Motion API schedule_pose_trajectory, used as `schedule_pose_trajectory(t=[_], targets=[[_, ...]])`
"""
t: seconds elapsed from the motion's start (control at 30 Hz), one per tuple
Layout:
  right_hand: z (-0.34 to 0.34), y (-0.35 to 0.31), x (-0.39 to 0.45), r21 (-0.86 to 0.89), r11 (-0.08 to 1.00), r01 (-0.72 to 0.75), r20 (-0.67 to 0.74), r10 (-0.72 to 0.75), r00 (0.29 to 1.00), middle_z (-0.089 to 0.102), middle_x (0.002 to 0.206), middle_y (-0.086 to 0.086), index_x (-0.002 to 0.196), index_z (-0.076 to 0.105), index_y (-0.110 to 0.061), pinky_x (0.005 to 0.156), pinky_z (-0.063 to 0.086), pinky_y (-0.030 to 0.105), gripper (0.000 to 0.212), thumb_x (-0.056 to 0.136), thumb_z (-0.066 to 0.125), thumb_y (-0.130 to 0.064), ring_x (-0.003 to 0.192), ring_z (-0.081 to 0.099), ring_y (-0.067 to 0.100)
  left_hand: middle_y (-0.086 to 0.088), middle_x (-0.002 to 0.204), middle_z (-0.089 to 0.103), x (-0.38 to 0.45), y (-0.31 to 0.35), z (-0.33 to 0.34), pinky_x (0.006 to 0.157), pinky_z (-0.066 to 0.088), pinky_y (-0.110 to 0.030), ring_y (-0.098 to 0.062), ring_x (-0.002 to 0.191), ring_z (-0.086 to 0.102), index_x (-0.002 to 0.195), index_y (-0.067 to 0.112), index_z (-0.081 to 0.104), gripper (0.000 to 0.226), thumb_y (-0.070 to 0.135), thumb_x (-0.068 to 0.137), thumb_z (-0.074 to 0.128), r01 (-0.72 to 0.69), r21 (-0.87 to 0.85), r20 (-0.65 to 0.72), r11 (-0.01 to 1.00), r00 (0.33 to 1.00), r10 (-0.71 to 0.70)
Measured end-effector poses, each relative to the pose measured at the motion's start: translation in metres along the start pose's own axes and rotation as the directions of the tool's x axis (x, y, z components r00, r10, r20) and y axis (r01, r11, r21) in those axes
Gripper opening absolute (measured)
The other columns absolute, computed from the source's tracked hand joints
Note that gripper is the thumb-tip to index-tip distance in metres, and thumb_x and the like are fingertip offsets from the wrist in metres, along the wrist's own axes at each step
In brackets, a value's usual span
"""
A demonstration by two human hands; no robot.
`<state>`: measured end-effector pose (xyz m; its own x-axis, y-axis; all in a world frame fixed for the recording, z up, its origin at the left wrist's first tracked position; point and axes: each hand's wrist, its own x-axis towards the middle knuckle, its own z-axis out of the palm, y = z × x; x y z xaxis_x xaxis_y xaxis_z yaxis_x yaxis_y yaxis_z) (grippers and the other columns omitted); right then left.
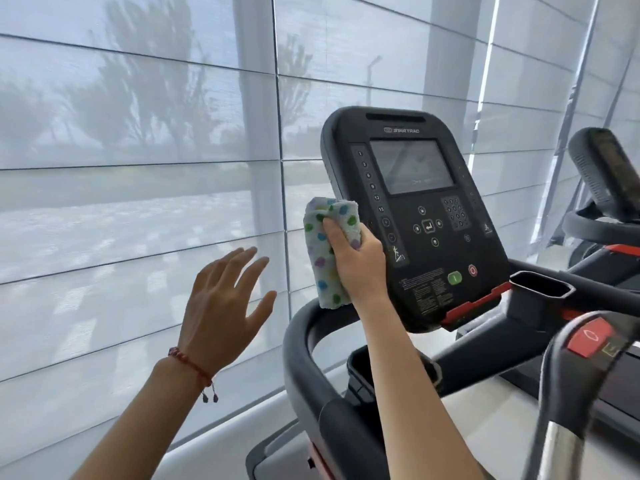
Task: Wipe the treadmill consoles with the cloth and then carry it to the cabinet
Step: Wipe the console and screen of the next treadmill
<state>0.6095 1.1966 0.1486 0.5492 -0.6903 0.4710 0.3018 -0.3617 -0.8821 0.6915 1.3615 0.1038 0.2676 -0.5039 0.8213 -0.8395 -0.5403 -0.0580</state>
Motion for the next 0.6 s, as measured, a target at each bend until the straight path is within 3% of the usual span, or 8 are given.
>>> schedule_pose_trajectory(t=[0.13,0.33,0.6], targets=[[0.026,-0.009,-0.07,0.063,0.996,-0.067,0.042,0.065,0.997,0.064,0.079,-0.002,0.077,0.056,-0.022,0.069,0.053,0.027,0.024,0.081,0.062,-0.045,0.078,0.063,0.017,-0.014,0.124,0.057,-0.053,-0.016,-0.036,0.093,0.04,-0.046,-0.032,0.116,0.05,0.117,0.006,0.061,0.058,0.048,0.096,0.026,0.004,-0.022,0.026,1.0,1.0,-0.003],[0.04,0.001,-0.177,-0.003,0.988,-0.153,0.05,0.153,0.987,0.069,0.089,0.003,0.09,0.061,-0.017,0.078,0.056,0.037,0.031,0.08,0.062,-0.046,0.086,0.066,0.019,-0.015,0.123,0.058,-0.128,-0.027,-0.078,0.095,0.036,-0.042,-0.031,0.115,0.05,0.116,0.005,0.061,0.056,0.045,0.097,0.027,-0.034,-0.061,0.049,0.998,0.998,0.037],[0.0,0.024,-0.294,-0.148,0.946,-0.287,-0.017,0.288,0.957,0.068,0.082,0.0,0.087,0.061,-0.013,0.066,0.048,0.024,0.03,0.081,0.063,-0.043,0.077,0.064,0.013,-0.016,0.121,0.059,-0.209,0.004,-0.096,0.095,0.035,-0.04,-0.029,0.115,0.048,0.114,0.004,0.062,0.045,0.038,0.091,0.042,-0.014,-0.198,0.132,0.98,0.99,0.041]])
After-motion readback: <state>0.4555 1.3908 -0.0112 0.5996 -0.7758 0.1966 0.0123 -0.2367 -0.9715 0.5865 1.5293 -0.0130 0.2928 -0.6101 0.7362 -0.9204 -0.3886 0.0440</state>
